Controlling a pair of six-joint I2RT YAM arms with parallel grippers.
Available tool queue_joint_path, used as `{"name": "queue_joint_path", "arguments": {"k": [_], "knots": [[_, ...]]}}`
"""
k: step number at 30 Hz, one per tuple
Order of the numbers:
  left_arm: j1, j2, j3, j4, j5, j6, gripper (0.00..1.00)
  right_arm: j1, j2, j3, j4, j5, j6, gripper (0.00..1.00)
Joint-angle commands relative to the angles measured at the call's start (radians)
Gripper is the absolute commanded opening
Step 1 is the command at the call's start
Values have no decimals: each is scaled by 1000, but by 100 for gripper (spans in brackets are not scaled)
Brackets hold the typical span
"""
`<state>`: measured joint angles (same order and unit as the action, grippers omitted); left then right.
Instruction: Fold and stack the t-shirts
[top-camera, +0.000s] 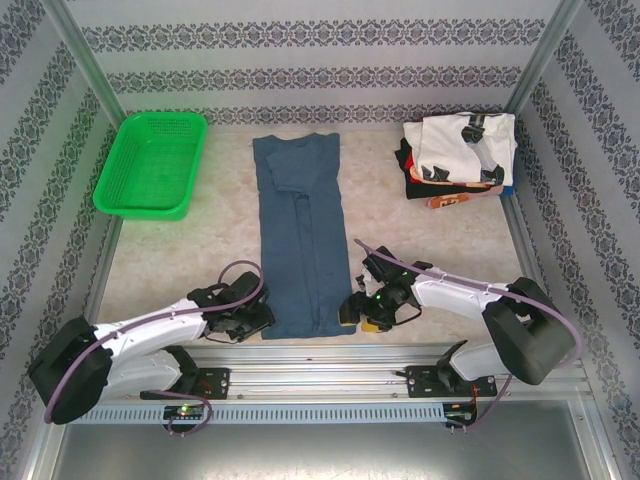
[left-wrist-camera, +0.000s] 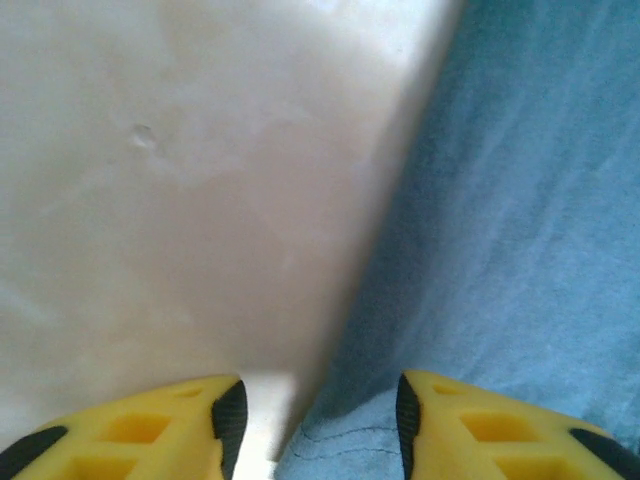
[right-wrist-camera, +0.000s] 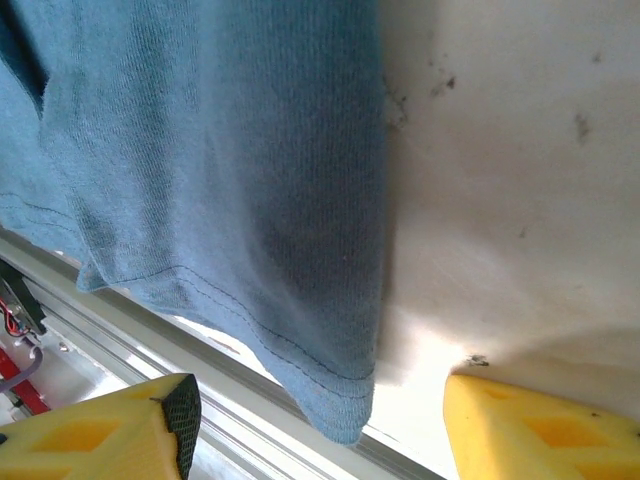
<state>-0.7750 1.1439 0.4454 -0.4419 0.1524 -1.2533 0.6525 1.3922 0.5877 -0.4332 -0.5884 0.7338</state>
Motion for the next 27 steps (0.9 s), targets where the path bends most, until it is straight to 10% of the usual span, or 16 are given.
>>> {"name": "queue_joint_path", "arguments": {"k": [1, 27], "knots": [[-37, 88, -47, 252, 51, -44, 43, 9, 39, -15, 39, 36, 2, 66], [-87, 189, 83, 375, 121, -63, 23, 72, 184, 138, 52, 20, 22, 24]]}}
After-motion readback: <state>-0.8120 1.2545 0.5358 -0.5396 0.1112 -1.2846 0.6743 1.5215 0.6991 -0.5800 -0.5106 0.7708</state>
